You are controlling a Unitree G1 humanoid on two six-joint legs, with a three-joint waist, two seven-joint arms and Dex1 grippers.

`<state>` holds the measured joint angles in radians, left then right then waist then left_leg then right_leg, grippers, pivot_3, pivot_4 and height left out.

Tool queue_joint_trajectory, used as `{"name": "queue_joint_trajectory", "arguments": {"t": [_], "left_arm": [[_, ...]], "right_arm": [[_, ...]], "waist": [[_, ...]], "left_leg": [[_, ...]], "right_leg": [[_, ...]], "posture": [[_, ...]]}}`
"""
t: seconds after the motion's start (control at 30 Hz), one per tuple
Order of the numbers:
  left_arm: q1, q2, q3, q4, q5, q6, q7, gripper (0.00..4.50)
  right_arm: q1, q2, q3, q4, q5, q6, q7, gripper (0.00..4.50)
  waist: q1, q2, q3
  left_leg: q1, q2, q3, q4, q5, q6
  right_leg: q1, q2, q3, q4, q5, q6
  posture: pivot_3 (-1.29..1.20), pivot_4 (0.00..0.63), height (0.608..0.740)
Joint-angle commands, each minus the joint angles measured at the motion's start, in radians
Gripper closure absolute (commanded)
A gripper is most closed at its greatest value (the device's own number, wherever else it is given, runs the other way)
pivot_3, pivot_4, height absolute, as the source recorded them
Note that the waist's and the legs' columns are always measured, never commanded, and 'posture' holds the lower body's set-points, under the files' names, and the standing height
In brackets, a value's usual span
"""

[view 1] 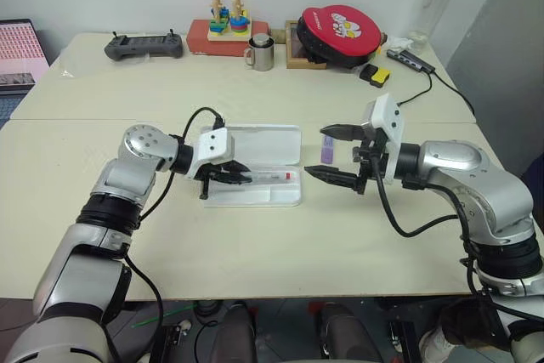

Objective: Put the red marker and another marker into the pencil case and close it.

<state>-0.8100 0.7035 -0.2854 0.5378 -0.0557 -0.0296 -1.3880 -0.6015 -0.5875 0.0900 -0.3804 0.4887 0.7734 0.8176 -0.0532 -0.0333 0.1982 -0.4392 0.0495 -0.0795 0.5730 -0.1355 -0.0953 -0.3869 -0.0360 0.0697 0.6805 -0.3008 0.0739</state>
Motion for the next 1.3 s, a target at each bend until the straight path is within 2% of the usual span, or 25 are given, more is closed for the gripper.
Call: {"name": "queue_joint_trajectory", "arguments": {"t": [0.03,0.17,0.23,0.3,0.67,0.77,1.03,1.13,1.3], "left_arm": [[-0.030,-0.008,-0.006,0.025,0.039,-0.035,0.001,4.08],[-0.039,-0.023,-0.001,0.037,0.044,-0.036,-0.003,4.08],[-0.043,-0.028,0.007,0.039,0.037,-0.026,-0.007,3.38],[-0.043,-0.031,0.015,0.035,0.027,-0.015,-0.012,2.90],[-0.046,-0.048,0.056,0.005,-0.016,0.017,-0.017,0.70],[-0.033,-0.080,0.109,-0.080,-0.123,0.113,-0.027,0.10],[0.008,-0.238,0.236,-0.297,-0.337,0.349,0.122,0.04],[0.020,-0.267,0.237,-0.324,-0.306,0.341,0.205,0.04],[0.041,-0.275,0.236,-0.369,-0.317,0.359,0.243,0.04]], "right_arm": [[0.019,-0.004,-0.016,-0.062,0.011,0.014,-0.032,0.00],[0.026,0.000,-0.015,-0.070,0.010,0.023,-0.056,0.00],[0.028,0.004,-0.009,-0.062,0.005,0.025,-0.065,0.00],[0.031,0.002,-0.003,-0.051,-0.003,0.027,-0.076,0.00],[-0.008,0.018,0.010,0.070,-0.091,0.060,-0.185,0.00],[-0.041,0.060,-0.013,0.151,-0.143,0.095,-0.292,0.00],[-0.061,0.172,-0.085,0.306,-0.238,0.103,-0.510,0.00],[-0.060,0.224,-0.103,0.354,-0.256,0.090,-0.566,0.00],[-0.065,0.293,-0.101,0.384,-0.264,0.057,-0.602,0.00]], "waist": [[0.000,0.000,0.000],[0.000,0.000,0.000],[0.000,0.000,0.000],[0.000,0.000,0.000],[0.000,0.000,0.000],[-0.001,0.000,0.000],[0.000,0.000,0.000],[0.000,0.000,0.000],[-0.008,0.000,0.000]], "left_leg": [[0.000,0.000,0.000,0.000,0.000,0.000],[0.000,0.000,0.000,0.000,0.000,0.000],[0.000,0.000,0.000,0.000,0.000,0.000],[0.000,0.000,0.000,0.000,0.000,0.000],[0.000,0.000,0.000,0.001,0.000,0.000],[0.000,0.000,0.000,0.001,0.000,0.000],[0.000,0.000,-0.001,0.001,0.000,0.000],[0.000,0.000,-0.001,0.001,0.000,0.000],[0.001,0.000,-0.001,0.001,0.000,0.000]], "right_leg": [[0.000,0.000,0.000,0.000,0.000,0.000],[0.000,0.000,0.000,0.000,0.000,0.000],[0.000,0.000,0.000,0.000,0.000,0.000],[0.000,0.000,0.000,0.000,0.000,0.000],[0.000,0.000,0.000,0.000,0.000,0.000],[0.000,0.000,0.000,0.001,0.001,-0.001],[0.001,0.000,0.000,0.001,0.002,-0.002],[0.001,0.000,0.000,0.002,0.002,-0.002],[0.001,0.000,0.000,0.003,0.002,-0.002]], "posture": [[0.00,0.150,0.740],[0.00,0.150,0.740],[0.00,0.150,0.740],[0.00,0.150,0.740],[0.00,0.150,0.740],[0.00,0.150,0.740],[0.00,0.150,0.740],[0.00,0.150,0.740],[0.00,0.150,0.740]]}}
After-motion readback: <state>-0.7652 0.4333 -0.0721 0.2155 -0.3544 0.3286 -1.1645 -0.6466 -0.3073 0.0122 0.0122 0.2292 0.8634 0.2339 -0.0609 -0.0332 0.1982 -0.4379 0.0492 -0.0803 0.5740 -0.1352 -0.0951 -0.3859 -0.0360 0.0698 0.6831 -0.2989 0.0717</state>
